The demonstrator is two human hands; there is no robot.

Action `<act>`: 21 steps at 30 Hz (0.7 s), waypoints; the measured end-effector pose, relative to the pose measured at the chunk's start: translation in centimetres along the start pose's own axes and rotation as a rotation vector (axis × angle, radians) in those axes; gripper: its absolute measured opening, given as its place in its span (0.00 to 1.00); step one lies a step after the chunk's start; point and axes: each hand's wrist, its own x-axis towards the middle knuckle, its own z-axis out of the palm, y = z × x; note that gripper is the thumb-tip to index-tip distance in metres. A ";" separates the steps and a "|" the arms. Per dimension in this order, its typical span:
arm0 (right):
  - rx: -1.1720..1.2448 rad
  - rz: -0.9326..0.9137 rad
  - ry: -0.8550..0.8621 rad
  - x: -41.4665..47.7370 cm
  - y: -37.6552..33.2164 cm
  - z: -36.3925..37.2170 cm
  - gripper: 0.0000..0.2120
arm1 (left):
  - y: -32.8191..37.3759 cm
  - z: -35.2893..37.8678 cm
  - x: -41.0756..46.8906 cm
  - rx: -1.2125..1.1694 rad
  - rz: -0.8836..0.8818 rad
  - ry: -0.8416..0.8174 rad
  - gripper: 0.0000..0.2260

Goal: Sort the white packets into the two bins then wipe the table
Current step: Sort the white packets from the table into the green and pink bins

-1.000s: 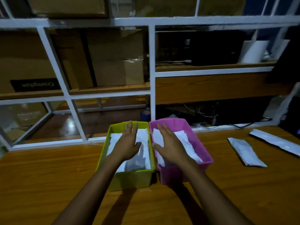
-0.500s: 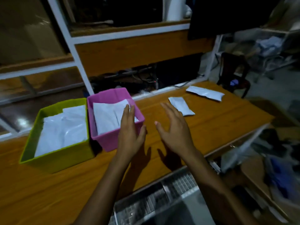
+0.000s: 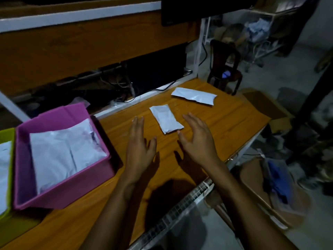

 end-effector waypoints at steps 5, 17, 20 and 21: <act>0.008 0.054 0.016 4.3 4.0 0.0 0.26 | -0.6 3.5 5.3 0.009 -0.013 -0.044 0.31; -0.077 0.086 -0.027 17.9 15.0 -0.6 0.26 | -3.2 13.6 16.2 0.077 -0.145 -0.128 0.29; -0.157 0.091 -0.125 22.3 18.6 0.5 0.25 | -4.2 16.6 17.8 0.172 -0.230 -0.168 0.29; -0.201 0.080 -0.168 23.6 19.7 1.0 0.24 | -4.5 17.5 18.2 0.207 -0.274 -0.184 0.31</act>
